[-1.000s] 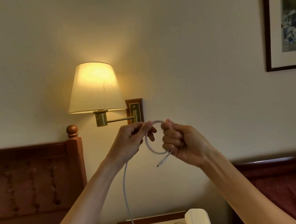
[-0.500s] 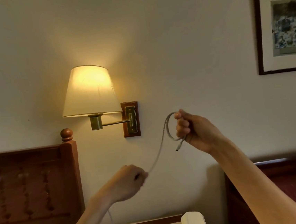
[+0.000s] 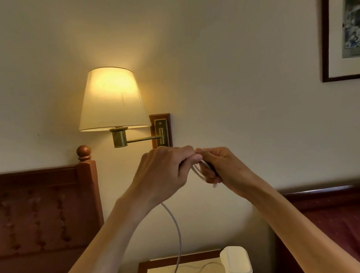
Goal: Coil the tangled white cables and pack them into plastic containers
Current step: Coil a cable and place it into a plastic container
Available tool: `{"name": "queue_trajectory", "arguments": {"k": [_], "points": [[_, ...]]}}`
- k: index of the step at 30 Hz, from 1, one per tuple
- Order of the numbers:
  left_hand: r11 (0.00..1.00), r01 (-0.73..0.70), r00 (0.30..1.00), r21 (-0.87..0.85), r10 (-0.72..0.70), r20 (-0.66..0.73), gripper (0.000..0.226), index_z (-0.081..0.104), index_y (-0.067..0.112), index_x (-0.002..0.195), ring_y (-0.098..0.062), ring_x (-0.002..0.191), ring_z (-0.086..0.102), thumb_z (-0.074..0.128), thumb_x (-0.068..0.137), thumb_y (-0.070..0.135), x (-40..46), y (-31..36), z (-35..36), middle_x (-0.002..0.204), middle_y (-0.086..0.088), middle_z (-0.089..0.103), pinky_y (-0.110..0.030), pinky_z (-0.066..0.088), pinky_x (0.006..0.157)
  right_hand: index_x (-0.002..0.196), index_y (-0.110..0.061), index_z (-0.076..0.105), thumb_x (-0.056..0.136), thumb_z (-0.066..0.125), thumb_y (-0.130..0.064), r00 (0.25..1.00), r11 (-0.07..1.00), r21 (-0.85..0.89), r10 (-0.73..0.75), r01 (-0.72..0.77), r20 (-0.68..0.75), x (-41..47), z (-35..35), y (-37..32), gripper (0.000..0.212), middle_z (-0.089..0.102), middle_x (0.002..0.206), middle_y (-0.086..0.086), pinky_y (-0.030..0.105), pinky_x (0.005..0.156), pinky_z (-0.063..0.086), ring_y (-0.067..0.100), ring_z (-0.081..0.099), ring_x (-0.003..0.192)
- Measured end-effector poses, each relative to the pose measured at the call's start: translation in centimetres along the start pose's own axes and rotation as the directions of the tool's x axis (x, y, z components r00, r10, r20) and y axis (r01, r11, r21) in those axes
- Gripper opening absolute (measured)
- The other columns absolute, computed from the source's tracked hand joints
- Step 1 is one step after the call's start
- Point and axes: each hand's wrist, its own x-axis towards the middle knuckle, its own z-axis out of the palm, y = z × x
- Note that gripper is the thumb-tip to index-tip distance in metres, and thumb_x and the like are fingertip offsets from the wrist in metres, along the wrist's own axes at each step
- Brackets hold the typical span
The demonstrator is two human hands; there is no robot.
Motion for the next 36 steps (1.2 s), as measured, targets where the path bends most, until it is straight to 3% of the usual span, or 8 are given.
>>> {"name": "queue_trajectory", "arguments": {"k": [7, 13, 18, 22, 26, 29, 32, 36], "points": [[0.997, 0.073, 0.994, -0.038, -0.075, -0.081, 0.041, 0.056, 0.024, 0.078, -0.003, 0.051, 0.047, 0.038, 0.097, 0.055, -0.3, -1.9, 2.4, 0.057, 0.014, 0.05, -0.01, 0.027, 0.051, 0.077, -0.012, 0.054, 0.106, 0.028, -0.027, 0.974, 0.932, 0.306, 0.146, -0.195, 0.175, -0.5, -0.5, 0.3, 0.042, 0.041, 0.051, -0.001, 0.025, 0.054, 0.03, 0.012, 0.03, 0.048], [0.938, 0.144, 0.989, -0.315, -0.151, 0.003, 0.04, 0.056, 0.018, 0.077, -0.013, 0.054, 0.05, 0.042, 0.095, 0.05, 0.0, -3.4, 4.4, 0.059, 0.007, 0.051, -0.018, 0.036, 0.051, 0.072, -0.014, 0.051, 0.106, 0.029, -0.023, 0.946, 0.745, 0.585, 0.217, -0.321, 0.241, -0.1, -0.9, 0.9, 0.041, 0.023, 0.049, -0.008, 0.023, 0.046, 0.018, 0.009, 0.015, 0.045], [0.914, 0.156, 0.988, -0.375, -0.151, 0.042, 0.037, 0.057, 0.01, 0.079, -0.013, 0.06, 0.052, 0.039, 0.1, 0.036, -1.6, -6.0, 6.1, 0.065, 0.004, 0.054, -0.016, 0.039, 0.057, 0.073, -0.014, 0.05, 0.102, 0.031, -0.018, 0.949, 0.631, 0.71, 0.228, -0.314, 0.217, -0.3, -1.8, 1.4, 0.034, 0.024, 0.047, -0.008, 0.022, 0.046, 0.015, 0.011, 0.01, 0.047], [0.913, 0.218, 0.975, -0.345, -0.216, 0.043, 0.043, 0.054, 0.019, 0.076, -0.01, 0.056, 0.052, 0.035, 0.1, 0.048, -6.2, -9.6, 7.8, 0.064, 0.011, 0.054, -0.022, 0.041, 0.055, 0.072, -0.015, 0.051, 0.094, 0.038, -0.017, 0.969, 0.52, 0.821, 0.196, -0.235, 0.154, -0.7, -3.8, 0.8, 0.025, 0.017, 0.05, -0.009, 0.02, 0.044, 0.015, 0.01, 0.007, 0.047], [0.91, 0.25, 0.966, -0.329, -0.257, 0.024, 0.035, 0.051, 0.03, 0.081, -0.006, 0.054, 0.053, 0.035, 0.099, 0.055, -10.6, -10.9, 9.3, 0.066, 0.017, 0.052, -0.015, 0.039, 0.054, 0.073, -0.014, 0.05, 0.098, 0.035, -0.019, 0.966, 0.541, 0.808, 0.22, -0.234, 0.133, -0.7, -4.8, 1.6, 0.029, 0.023, 0.047, -0.009, 0.02, 0.043, 0.017, 0.009, 0.009, 0.044], [0.93, 0.275, 0.949, -0.244, -0.223, 0.223, 0.049, 0.057, 0.025, 0.081, -0.008, 0.061, 0.059, 0.029, 0.095, 0.063, -10.2, -8.2, 9.4, 0.068, 0.013, 0.058, -0.022, 0.048, 0.057, 0.077, -0.014, 0.048, 0.103, 0.033, -0.023, 0.969, 0.643, 0.742, 0.244, -0.193, 0.041, 0.0, -4.0, 2.7, 0.032, 0.025, 0.049, -0.007, 0.021, 0.044, 0.024, 0.008, 0.019, 0.041], [0.986, 0.101, 0.924, -0.129, -0.045, 0.38, 0.032, 0.059, 0.029, 0.086, -0.002, 0.059, 0.054, 0.037, 0.1, 0.047, -7.9, -4.1, 8.2, 0.068, 0.016, 0.055, -0.014, 0.044, 0.063, 0.079, -0.012, 0.051, 0.105, 0.035, -0.026, 0.964, 0.848, 0.51, 0.236, -0.144, -0.119, 0.7, -2.8, 3.2, 0.034, 0.04, 0.053, -0.003, 0.023, 0.052, 0.03, 0.01, 0.032, 0.046], [0.992, -0.104, 0.94, -0.078, 0.123, 0.318, 0.036, 0.06, 0.026, 0.087, -0.001, 0.054, 0.045, 0.034, 0.101, 0.047, -5.1, -0.6, 6.4, 0.067, 0.017, 0.051, -0.009, 0.034, 0.061, 0.082, -0.009, 0.058, 0.105, 0.038, -0.028, 0.975, 0.978, 0.174, 0.147, -0.117, -0.168, 0.4, -0.6, 3.4, 0.036, 0.062, 0.063, 0.005, 0.025, 0.056, 0.046, 0.015, 0.053, 0.054]]}}
